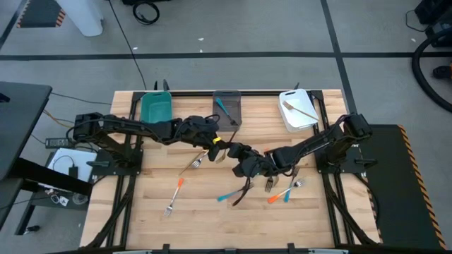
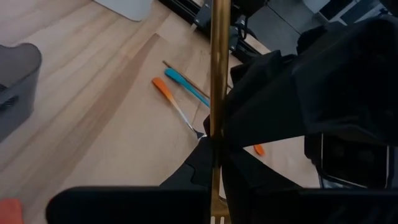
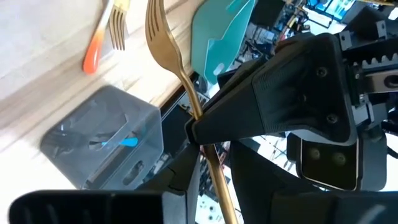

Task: Sort silverware by color (type)
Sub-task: Put the bottom left gold fork into the white bin

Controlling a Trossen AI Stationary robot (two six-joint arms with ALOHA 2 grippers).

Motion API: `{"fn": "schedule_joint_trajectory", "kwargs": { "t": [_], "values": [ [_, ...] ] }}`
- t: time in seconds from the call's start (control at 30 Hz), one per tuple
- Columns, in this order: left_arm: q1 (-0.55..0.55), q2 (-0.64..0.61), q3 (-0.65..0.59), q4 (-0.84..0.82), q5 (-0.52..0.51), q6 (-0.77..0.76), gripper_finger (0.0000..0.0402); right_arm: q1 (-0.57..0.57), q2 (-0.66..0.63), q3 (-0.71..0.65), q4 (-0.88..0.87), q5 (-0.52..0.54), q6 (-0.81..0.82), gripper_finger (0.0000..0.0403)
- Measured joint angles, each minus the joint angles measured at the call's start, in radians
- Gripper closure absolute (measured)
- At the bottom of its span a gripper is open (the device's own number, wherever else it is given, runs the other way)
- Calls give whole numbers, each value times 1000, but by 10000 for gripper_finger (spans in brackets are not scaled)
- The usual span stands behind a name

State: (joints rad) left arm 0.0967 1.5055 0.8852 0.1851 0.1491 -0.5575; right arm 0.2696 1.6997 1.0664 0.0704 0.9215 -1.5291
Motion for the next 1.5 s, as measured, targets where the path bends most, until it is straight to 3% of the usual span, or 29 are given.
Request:
{"fn": "schedule_joint_trajectory", "kwargs": {
  "t": [0.37, 0.67, 0.83, 1.23, 1.33, 1.5],
  "values": [
    [0, 0, 0, 6, 1, 0, 376, -12, 0, 0, 0, -4, 9, 329],
    [1, 0, -1, 6, 5, 1, 376, -11, 0, -1, -4, 1, 30, 392],
    [2, 0, -1, 4, 6, 28, 374, -10, -1, -1, 0, 3, 34, 398],
    [-1, 0, 0, 14, 25, 98, 256, -12, -1, 0, 1, -5, 35, 399],
    [-1, 0, 1, 2, 26, 99, 269, -12, 0, 0, 0, -7, 35, 399],
    [5, 0, 2, -32, 25, 100, 335, -8, 0, 0, -2, 5, 34, 398]
  ]
}}
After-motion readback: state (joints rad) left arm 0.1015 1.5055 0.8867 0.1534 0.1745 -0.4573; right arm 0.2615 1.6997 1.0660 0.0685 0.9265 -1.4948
